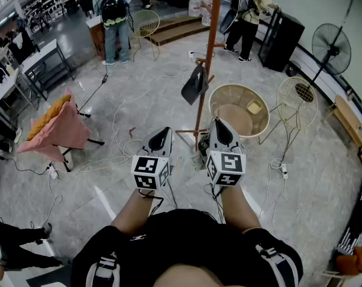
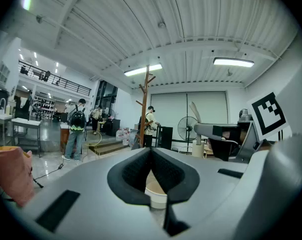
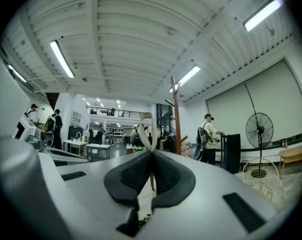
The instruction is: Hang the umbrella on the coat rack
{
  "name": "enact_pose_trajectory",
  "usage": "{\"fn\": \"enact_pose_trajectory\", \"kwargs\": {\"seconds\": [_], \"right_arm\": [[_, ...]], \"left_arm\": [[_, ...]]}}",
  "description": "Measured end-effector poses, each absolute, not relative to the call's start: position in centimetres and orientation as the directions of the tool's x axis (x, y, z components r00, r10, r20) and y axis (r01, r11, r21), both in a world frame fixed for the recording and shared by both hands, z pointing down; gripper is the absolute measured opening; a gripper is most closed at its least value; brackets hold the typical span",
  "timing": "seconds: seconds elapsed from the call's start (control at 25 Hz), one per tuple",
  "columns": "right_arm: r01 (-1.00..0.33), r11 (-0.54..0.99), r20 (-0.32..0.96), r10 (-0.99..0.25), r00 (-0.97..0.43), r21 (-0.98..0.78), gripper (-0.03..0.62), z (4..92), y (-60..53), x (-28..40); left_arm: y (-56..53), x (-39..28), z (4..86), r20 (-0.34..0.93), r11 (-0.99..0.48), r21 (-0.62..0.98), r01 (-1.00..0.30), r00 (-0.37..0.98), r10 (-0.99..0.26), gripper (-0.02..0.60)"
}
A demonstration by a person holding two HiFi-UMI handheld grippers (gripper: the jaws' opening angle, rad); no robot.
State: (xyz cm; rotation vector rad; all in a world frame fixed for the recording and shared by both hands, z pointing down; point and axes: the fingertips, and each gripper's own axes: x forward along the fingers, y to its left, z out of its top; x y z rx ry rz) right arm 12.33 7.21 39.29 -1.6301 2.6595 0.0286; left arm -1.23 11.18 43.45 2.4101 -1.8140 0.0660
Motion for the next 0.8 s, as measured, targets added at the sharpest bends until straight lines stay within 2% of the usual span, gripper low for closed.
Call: {"fn": "enact_pose_trajectory", "kwargs": {"seconds": [0.8], "right_arm": [[-0.923, 0.383, -0.044, -0.922, -0.384, 0.037, 0.015, 38.6, 4.3, 6.9]], "left_arm": [[7.9, -7.3, 44.7, 0.110, -0.341, 0.084, -0.936, 0.349, -0.931, 0.018]]}}
